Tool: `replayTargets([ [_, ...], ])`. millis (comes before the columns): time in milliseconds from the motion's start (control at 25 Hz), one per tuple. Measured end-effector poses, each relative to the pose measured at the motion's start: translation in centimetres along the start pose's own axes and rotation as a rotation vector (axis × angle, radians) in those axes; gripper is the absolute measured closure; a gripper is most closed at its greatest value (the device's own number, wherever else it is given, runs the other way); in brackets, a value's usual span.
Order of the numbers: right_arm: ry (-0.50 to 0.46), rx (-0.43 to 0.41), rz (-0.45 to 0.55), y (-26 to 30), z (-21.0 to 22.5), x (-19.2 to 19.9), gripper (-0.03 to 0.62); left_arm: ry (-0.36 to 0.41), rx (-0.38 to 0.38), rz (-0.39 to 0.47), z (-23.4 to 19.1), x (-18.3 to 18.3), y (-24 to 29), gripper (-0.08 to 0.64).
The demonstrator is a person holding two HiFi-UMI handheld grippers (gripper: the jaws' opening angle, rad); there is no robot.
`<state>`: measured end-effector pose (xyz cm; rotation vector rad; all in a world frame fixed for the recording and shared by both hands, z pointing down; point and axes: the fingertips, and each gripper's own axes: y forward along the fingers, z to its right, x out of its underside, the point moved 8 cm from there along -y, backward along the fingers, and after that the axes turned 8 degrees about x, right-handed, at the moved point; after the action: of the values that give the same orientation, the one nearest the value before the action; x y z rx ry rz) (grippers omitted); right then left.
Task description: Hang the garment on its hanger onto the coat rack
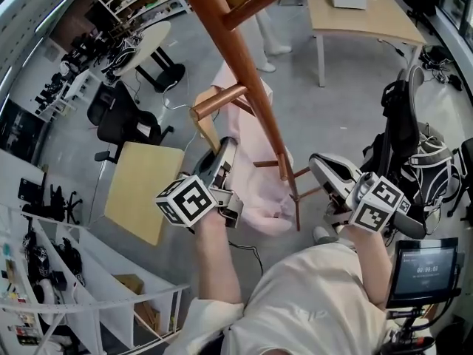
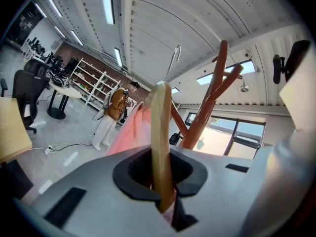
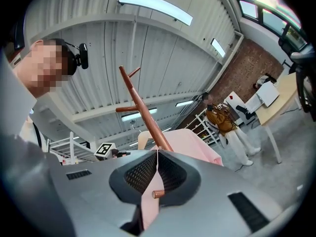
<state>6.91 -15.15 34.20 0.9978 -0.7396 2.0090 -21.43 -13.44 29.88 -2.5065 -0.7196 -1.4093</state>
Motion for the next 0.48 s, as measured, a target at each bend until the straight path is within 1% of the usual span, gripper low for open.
replayTargets([
  [280, 0.003, 0.040, -0.001, -0.9, 0.7, 0.2, 0.580, 0.016, 0.022, -0.057, 0.2, 1.6, 1.7, 0.532],
  [480, 0.011, 0.061, 0.001, -1.5, 1.2, 0.5, 0.580, 0.011, 0.028, -0.095, 0.1, 2.9, 2.6, 0.532],
])
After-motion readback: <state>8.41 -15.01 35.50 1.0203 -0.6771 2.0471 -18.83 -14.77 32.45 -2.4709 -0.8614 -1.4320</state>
